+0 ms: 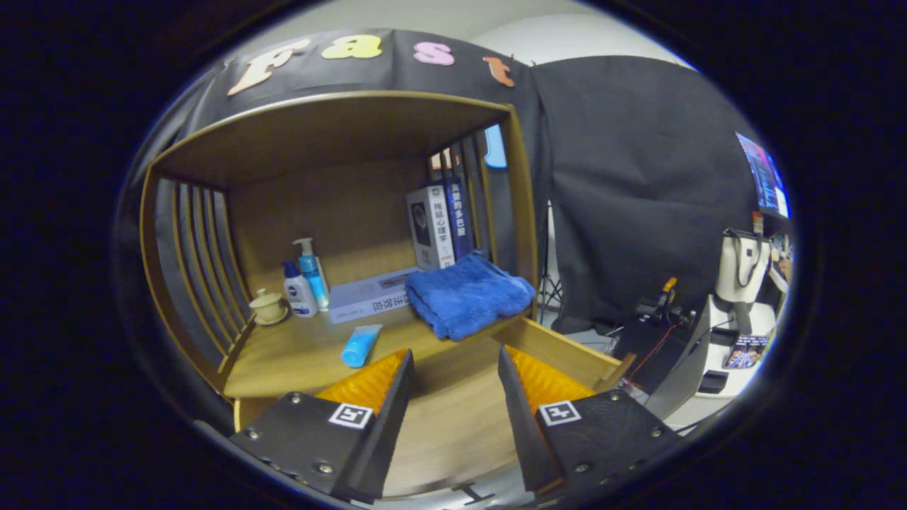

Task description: Pull open the drawer, take out the items inside it, and place them on the countertop above the cabinet.

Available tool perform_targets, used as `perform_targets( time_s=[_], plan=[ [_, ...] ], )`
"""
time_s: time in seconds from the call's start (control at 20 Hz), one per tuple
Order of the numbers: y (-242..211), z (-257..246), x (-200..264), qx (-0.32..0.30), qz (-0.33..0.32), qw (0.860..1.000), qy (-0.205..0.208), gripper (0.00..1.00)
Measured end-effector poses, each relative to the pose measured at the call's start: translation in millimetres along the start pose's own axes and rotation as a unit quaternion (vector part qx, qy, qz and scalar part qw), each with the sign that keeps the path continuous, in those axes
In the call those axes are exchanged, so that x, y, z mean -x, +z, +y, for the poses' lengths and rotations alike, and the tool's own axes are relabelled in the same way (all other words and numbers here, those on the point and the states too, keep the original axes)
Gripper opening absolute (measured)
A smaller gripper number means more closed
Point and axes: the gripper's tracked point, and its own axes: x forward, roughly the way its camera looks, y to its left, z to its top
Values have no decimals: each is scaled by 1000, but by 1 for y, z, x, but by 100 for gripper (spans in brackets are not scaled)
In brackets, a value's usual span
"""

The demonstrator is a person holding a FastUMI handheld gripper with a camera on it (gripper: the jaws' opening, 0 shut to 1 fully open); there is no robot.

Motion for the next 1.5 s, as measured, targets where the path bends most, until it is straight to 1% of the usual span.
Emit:
perform_targets(
  time_s=[0.2,0.3,0.35,0.5,0.65,0.75,1.0,1.15,1.35,1.5],
  plan=[
    [-20,-24,26,-11,-18,1000,9,71],
    [-34,-27,46,2,-24,999,32,71],
    [-47,-31,53,13,-23,999,36,71],
    [-80,-35,71,34,-2,998,52,71],
    [-103,-28,85,46,8,996,81,71],
    [-119,-30,84,50,13,995,87,71],
    [-150,-24,84,28,28,991,127,71],
    [-161,-8,80,31,36,985,164,71],
    [-174,2,74,22,49,982,182,71],
    [-176,11,70,23,49,979,199,78]
  ],
)
